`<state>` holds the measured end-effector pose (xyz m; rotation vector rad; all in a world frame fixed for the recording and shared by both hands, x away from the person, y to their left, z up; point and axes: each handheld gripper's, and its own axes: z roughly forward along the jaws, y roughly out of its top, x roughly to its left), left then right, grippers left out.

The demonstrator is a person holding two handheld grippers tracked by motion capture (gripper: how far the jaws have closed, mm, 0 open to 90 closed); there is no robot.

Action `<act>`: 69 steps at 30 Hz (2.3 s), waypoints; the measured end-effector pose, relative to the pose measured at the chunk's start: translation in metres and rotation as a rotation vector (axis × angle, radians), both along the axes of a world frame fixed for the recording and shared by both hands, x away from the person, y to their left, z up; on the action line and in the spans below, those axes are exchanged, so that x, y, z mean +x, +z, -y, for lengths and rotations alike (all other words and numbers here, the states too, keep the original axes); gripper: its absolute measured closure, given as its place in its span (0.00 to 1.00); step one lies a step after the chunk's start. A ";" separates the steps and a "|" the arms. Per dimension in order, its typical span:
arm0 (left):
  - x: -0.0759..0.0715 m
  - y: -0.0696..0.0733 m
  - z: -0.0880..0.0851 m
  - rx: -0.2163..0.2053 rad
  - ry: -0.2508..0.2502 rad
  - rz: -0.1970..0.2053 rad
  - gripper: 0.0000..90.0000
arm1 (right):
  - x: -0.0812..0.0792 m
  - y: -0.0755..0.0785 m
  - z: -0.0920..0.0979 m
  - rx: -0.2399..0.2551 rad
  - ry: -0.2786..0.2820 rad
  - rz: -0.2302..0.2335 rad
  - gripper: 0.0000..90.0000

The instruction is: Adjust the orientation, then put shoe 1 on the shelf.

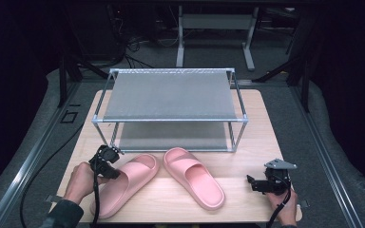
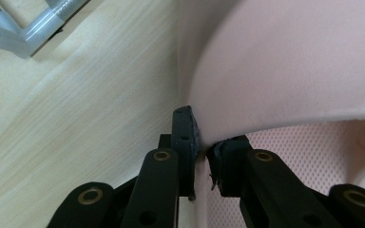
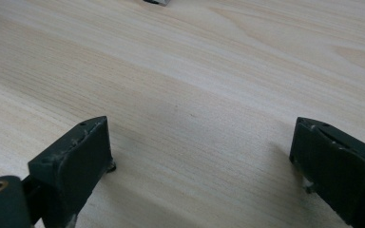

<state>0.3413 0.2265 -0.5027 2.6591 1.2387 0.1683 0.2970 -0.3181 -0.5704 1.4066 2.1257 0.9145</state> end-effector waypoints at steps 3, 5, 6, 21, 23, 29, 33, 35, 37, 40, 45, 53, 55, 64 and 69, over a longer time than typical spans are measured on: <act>-0.001 0.001 0.001 0.020 -0.014 0.020 0.92 | 0.000 0.000 0.000 0.001 -0.001 0.000 0.07; -0.002 0.002 0.001 0.019 -0.017 0.027 0.92 | 0.000 0.000 0.000 -0.005 -0.006 -0.001 0.07; -0.002 0.004 0.001 0.009 -0.017 0.039 0.93 | 0.000 0.000 0.000 0.001 -0.001 0.000 0.07; 0.000 0.039 -0.002 0.022 -0.112 0.105 0.93 | 0.000 0.000 -0.001 0.003 -0.001 -0.002 0.07; 0.000 0.043 -0.002 0.019 -0.123 0.114 0.93 | 0.000 0.000 -0.001 0.003 -0.001 -0.002 0.07; 0.000 0.057 -0.002 0.017 -0.182 0.124 0.93 | 0.000 0.000 -0.001 0.002 -0.001 -0.002 0.07; -0.001 0.066 0.000 0.012 -0.241 0.138 0.93 | 0.000 0.000 -0.001 0.002 -0.001 -0.002 0.07; 0.000 0.072 0.001 0.003 -0.280 0.146 0.93 | 0.000 0.000 -0.001 0.002 -0.001 -0.002 0.07; 0.000 0.075 0.002 0.003 -0.301 0.155 0.93 | 0.000 0.000 -0.001 0.003 -0.001 -0.002 0.07; 0.001 0.083 0.004 0.005 -0.344 0.165 0.93 | 0.000 0.000 -0.001 0.002 -0.001 -0.002 0.07; 0.003 0.101 0.009 -0.001 -0.432 0.198 0.93 | 0.000 0.000 -0.001 0.002 -0.001 -0.002 0.07; 0.005 0.124 0.019 0.005 -0.516 0.213 0.93 | 0.000 0.000 -0.001 0.003 0.001 -0.001 0.07; 0.007 0.128 0.021 0.009 -0.527 0.215 0.93 | 0.000 0.000 -0.001 0.003 0.001 -0.001 0.07; 0.016 0.146 0.037 0.004 -0.590 0.226 0.93 | 0.000 0.000 -0.001 -0.002 0.000 -0.001 0.07; 0.018 0.155 0.042 0.001 -0.612 0.228 0.93 | 0.000 0.000 -0.001 -0.002 0.002 -0.002 0.07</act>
